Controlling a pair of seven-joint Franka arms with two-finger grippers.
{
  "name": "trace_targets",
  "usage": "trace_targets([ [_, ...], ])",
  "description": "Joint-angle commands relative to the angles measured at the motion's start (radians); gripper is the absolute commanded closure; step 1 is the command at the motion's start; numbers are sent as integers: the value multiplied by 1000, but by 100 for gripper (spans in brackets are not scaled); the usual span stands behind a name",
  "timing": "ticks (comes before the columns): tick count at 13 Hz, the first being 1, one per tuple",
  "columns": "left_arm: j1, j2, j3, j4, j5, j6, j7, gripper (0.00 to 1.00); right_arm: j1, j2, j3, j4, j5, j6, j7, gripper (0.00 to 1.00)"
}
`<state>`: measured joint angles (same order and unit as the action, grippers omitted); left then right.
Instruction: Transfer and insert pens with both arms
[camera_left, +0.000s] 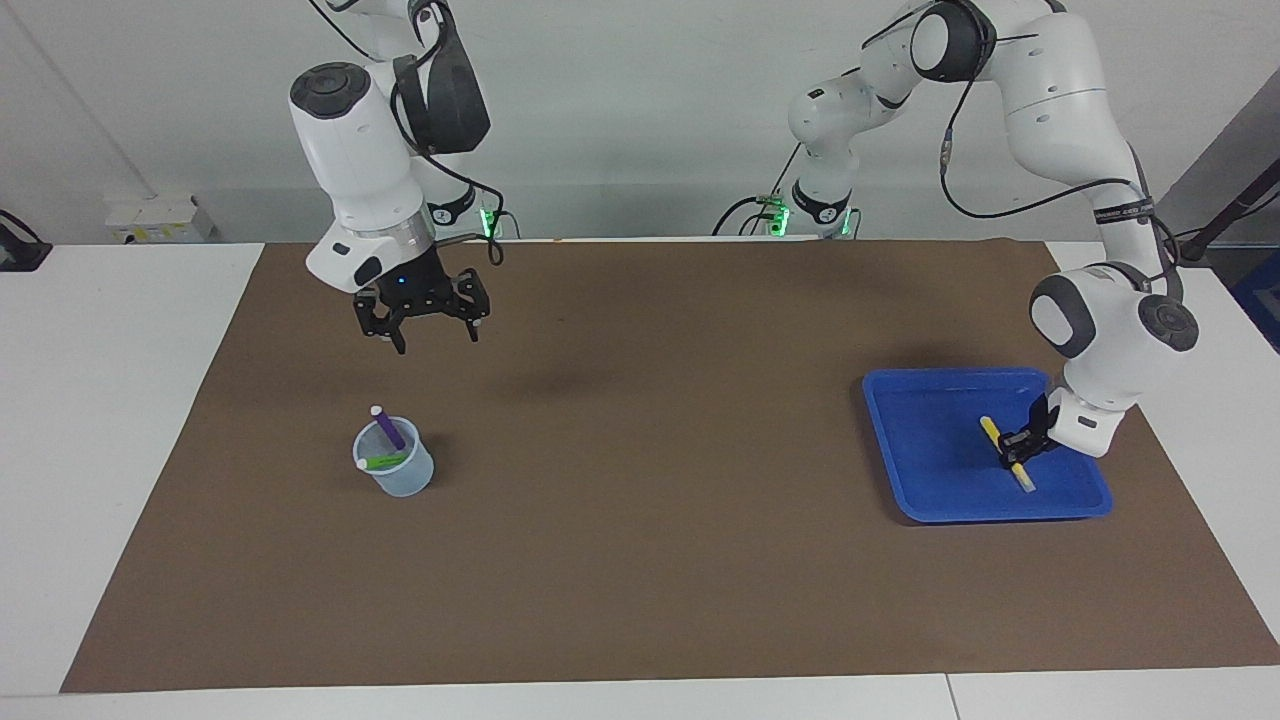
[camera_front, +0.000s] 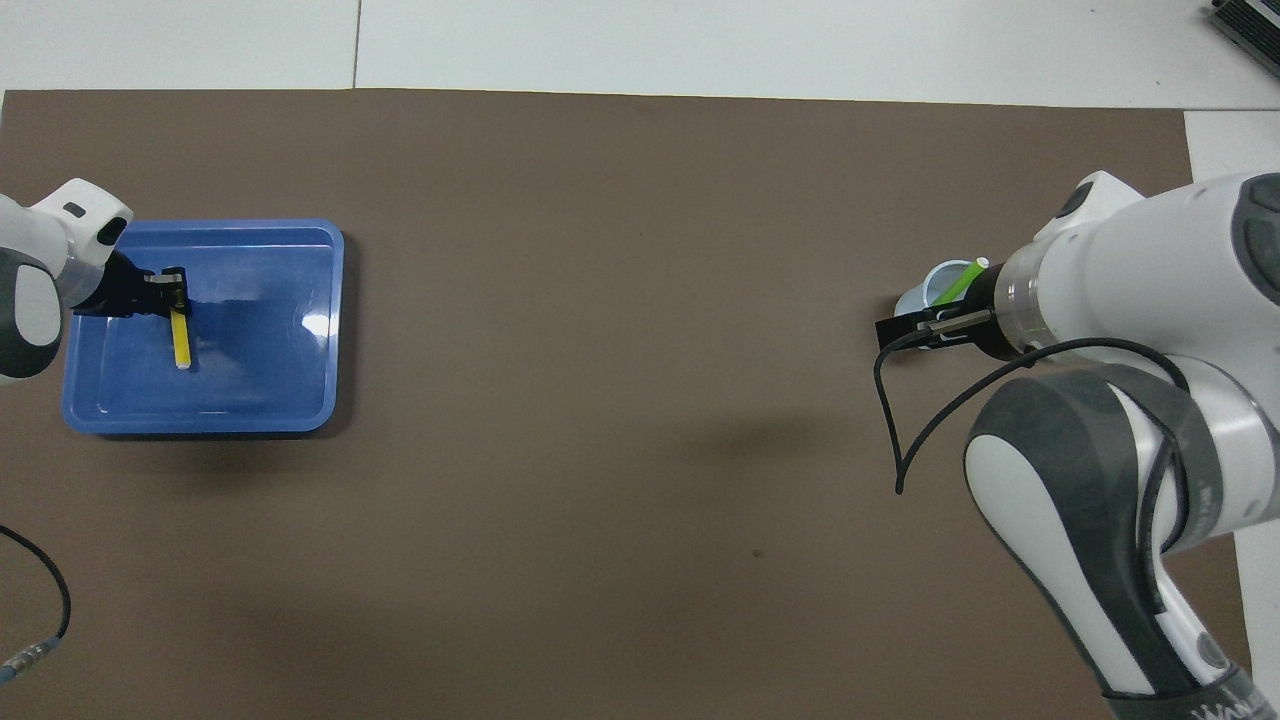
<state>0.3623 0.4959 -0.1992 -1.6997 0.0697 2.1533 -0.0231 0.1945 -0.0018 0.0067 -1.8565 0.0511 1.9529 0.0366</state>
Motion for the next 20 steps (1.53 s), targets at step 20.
trace_targets([
  [20, -223, -191, -45, 14, -559, -435, -755, 100, 63, 11, 9, 30, 532, 177, 693, 0],
])
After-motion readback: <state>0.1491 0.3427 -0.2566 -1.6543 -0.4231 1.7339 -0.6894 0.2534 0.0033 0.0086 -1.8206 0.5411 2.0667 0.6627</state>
